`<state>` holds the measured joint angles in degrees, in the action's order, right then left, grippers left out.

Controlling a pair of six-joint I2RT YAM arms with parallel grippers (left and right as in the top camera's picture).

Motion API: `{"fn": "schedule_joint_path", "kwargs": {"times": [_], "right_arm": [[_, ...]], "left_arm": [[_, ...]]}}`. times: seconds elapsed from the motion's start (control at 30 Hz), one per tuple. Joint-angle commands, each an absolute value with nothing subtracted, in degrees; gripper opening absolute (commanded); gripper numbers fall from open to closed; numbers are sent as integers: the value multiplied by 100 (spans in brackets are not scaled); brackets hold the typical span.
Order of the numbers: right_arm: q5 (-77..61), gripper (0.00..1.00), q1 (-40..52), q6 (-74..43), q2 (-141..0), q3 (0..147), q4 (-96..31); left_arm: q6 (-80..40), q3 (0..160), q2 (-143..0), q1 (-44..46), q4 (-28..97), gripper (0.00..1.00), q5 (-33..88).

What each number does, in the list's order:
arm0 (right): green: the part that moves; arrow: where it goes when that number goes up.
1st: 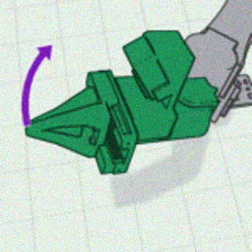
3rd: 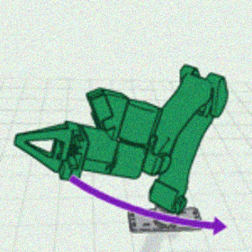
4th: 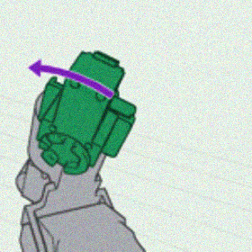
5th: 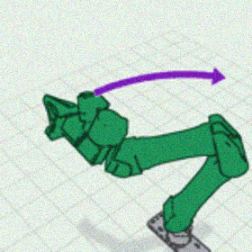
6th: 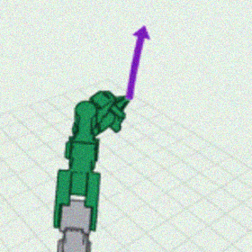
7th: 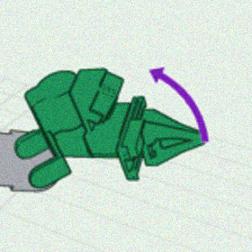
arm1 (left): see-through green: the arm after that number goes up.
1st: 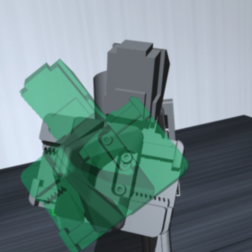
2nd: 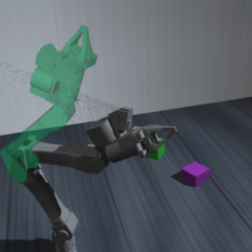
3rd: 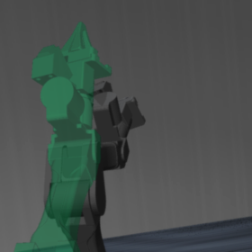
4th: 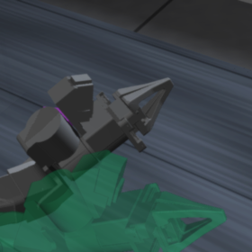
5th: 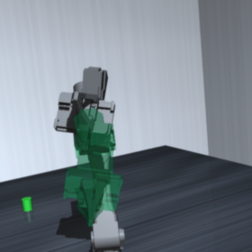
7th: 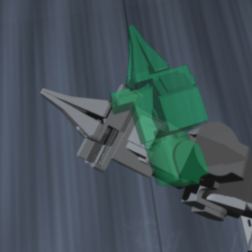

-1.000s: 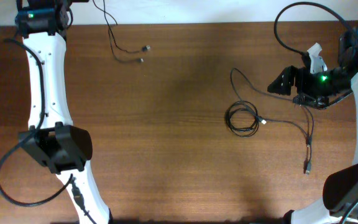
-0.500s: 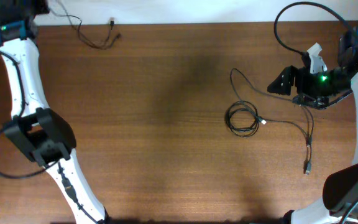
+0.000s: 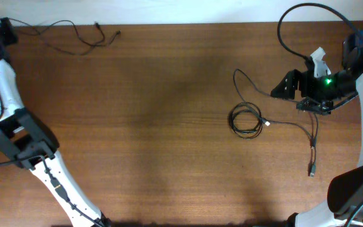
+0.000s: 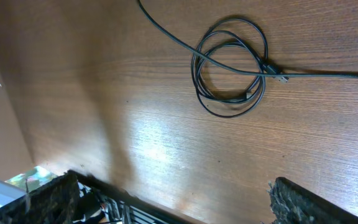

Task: Untangle cables

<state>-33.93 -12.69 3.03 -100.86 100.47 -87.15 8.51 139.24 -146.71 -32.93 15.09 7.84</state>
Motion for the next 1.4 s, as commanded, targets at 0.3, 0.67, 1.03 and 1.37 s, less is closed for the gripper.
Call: {"fn": "schedule_joint_path", "kwargs": {"times": [0.3, 0.67, 1.03, 1.37], "right_arm": [[-3387, 99, -1232, 213, -10079, 10014, -8783], [-3358, 98, -1232, 215, -10079, 10014, -8759], [-3232, 99, -1227, 215, -10079, 9909, -8764], [-3232, 98, -1227, 215, -10079, 9712, -8718]], "left_arm": [[996, 13941, -14722, -3715, 2438, 99, 1286], [827, 13941, -14735, -3715, 2628, 99, 1575], [346, 13909, -14899, -3841, 3146, 99, 4213], [75, 13906, -15109, -4005, 3970, 99, 4950]]}}
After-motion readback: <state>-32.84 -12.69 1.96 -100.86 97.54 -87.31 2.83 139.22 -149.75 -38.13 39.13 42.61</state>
